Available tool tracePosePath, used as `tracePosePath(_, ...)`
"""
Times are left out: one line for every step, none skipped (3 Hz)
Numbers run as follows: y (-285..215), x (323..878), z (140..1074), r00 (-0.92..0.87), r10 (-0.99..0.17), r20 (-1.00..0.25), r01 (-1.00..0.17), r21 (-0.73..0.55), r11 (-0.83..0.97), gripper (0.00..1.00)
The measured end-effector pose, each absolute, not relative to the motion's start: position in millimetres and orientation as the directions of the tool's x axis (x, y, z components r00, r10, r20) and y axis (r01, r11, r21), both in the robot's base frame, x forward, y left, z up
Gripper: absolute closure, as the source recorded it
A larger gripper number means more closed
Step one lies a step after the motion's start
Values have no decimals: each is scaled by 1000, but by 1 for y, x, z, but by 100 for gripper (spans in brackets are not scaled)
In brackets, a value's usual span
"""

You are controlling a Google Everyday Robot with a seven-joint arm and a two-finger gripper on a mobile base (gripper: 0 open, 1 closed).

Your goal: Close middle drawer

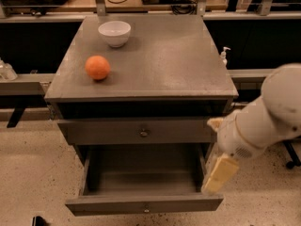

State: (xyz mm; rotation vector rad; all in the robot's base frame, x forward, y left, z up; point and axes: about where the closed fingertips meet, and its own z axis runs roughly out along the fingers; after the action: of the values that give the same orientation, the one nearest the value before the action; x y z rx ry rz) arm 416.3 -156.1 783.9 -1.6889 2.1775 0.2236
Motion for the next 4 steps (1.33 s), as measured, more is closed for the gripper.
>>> tracePosePath(-151, 408, 749, -222, -894, -388, -957, -90, 276, 0)
tracePosePath(-153, 416, 731, -244, -906, -347, -962, -31, 271, 0)
tracePosePath(-146, 398, 669, -227, -906, -358, -974, 59, 220, 0)
tracePosePath(-163, 365, 597, -93, -896, -435, -987, -78, 140, 0)
